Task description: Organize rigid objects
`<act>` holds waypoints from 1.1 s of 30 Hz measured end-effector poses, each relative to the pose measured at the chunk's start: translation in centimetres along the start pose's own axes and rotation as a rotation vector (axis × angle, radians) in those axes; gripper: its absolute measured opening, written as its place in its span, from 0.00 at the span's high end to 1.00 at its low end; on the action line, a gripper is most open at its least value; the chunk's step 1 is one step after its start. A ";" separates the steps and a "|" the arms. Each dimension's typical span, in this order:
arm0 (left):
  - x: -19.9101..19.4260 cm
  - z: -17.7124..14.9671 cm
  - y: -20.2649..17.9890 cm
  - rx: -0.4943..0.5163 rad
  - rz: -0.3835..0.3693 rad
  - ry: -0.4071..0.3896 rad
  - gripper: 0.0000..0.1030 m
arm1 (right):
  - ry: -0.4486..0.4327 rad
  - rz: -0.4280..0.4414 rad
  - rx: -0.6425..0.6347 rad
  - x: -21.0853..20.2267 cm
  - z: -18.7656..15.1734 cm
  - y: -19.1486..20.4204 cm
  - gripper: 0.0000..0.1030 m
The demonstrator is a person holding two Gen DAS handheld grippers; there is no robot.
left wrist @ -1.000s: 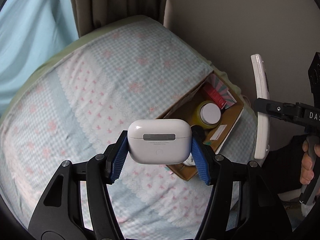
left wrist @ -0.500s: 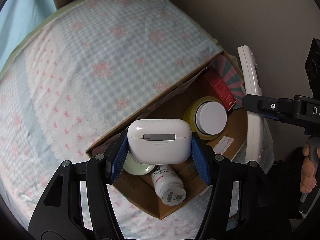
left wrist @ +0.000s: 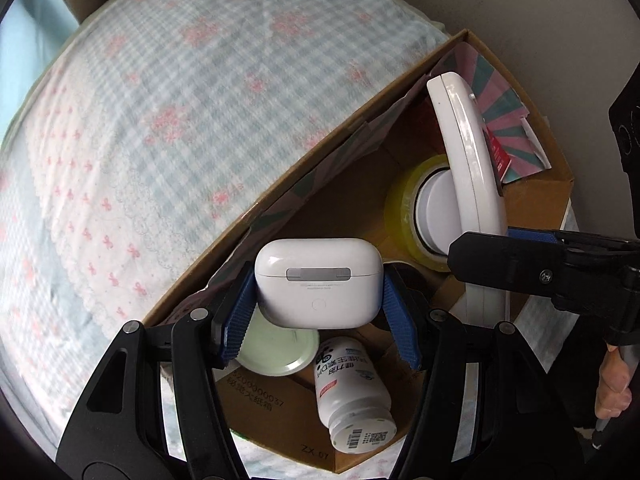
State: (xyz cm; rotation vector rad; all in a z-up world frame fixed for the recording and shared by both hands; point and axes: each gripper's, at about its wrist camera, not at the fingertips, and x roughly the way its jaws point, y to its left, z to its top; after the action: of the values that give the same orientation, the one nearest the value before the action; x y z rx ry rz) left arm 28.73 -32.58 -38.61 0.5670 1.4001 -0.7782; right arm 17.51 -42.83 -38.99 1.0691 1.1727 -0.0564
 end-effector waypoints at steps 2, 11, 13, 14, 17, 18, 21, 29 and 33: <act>-0.1 -0.2 0.3 0.003 0.000 0.003 0.28 | 0.011 -0.005 -0.017 0.4 -0.1 0.2 0.46; -2.7 -2.2 2.2 -0.048 -0.005 -0.039 0.00 | -0.081 -0.212 -0.051 -2.2 -0.7 0.9 0.02; -3.2 -2.7 2.5 -0.060 -0.007 -0.041 0.00 | -0.088 -0.238 -0.062 -2.8 -1.0 1.1 0.02; -3.4 -2.9 2.6 -0.065 -0.009 -0.043 0.00 | -0.082 -0.234 -0.057 -2.9 -1.1 1.0 0.02; -4.1 -3.5 2.7 -0.069 -0.007 -0.054 0.00 | -0.091 -0.232 -0.034 -3.4 -1.4 1.2 0.02; -4.4 -3.6 2.6 -0.068 -0.008 -0.058 0.00 | -0.097 -0.236 -0.034 -3.5 -1.5 1.4 0.02; -5.3 -4.0 2.6 -0.062 -0.009 -0.077 0.00 | -0.100 -0.245 -0.042 -3.6 -1.8 2.0 0.02; -9.0 -6.4 3.3 -0.084 -0.022 -0.131 0.00 | -0.118 -0.262 -0.109 -4.9 -3.5 5.6 0.02; -12.8 -9.0 3.4 -0.119 -0.018 -0.168 0.00 | -0.123 -0.278 -0.174 -6.6 -5.6 8.6 0.02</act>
State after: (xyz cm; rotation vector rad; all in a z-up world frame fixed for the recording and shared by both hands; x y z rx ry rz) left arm 25.61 -21.76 -27.20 0.3884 1.2883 -0.7346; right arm 15.24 -37.40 -28.36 0.7350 1.1847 -0.2302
